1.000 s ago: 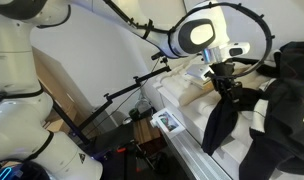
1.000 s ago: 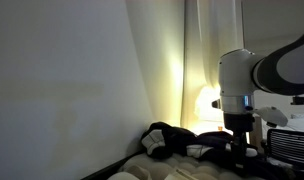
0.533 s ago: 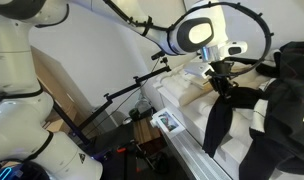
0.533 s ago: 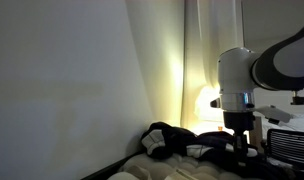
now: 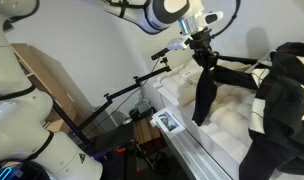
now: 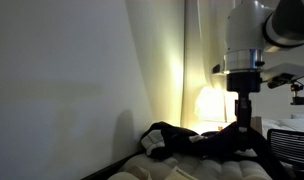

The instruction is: Unfold the black cloth on the bed.

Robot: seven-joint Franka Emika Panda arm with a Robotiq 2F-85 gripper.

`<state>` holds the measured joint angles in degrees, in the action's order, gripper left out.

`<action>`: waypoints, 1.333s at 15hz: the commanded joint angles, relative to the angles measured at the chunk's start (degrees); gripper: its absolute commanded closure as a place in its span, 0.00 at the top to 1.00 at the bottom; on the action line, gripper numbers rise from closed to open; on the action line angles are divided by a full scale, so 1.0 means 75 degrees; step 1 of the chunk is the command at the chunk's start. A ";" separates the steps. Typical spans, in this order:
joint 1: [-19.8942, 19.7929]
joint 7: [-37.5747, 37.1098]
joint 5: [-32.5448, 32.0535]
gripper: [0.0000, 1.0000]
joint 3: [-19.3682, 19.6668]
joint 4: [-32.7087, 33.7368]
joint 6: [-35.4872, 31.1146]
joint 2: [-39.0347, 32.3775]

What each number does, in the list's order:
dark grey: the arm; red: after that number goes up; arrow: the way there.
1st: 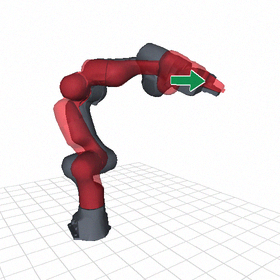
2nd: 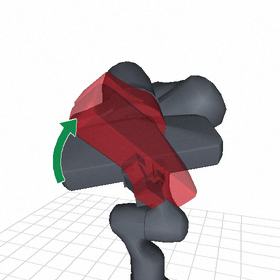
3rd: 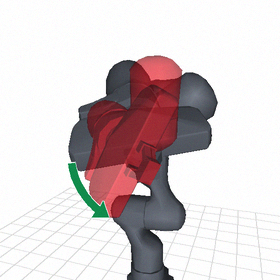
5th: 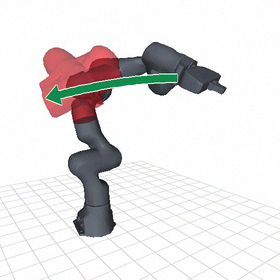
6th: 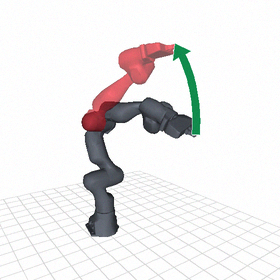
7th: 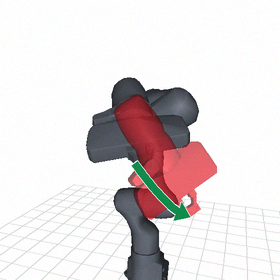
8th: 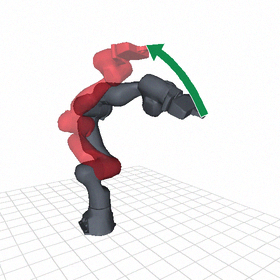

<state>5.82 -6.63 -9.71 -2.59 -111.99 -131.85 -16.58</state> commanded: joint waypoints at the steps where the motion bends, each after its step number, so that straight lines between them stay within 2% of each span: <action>1: 0.0187 0.0189 0.0234 0.07 -0.0305 -0.0845 0.0507 0.1443; 6: 0.0348 0.0630 0.0661 0.07 -0.0747 -0.1240 0.1272 0.2550; 16: 0.0745 0.0678 0.0671 0.06 -0.1170 -0.1994 0.1916 0.3779; 20: 0.1057 0.0535 0.0581 0.06 -0.1529 -0.2336 0.2170 0.4507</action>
<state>12.06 -3.38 -6.13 -12.46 -126.26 -118.00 10.89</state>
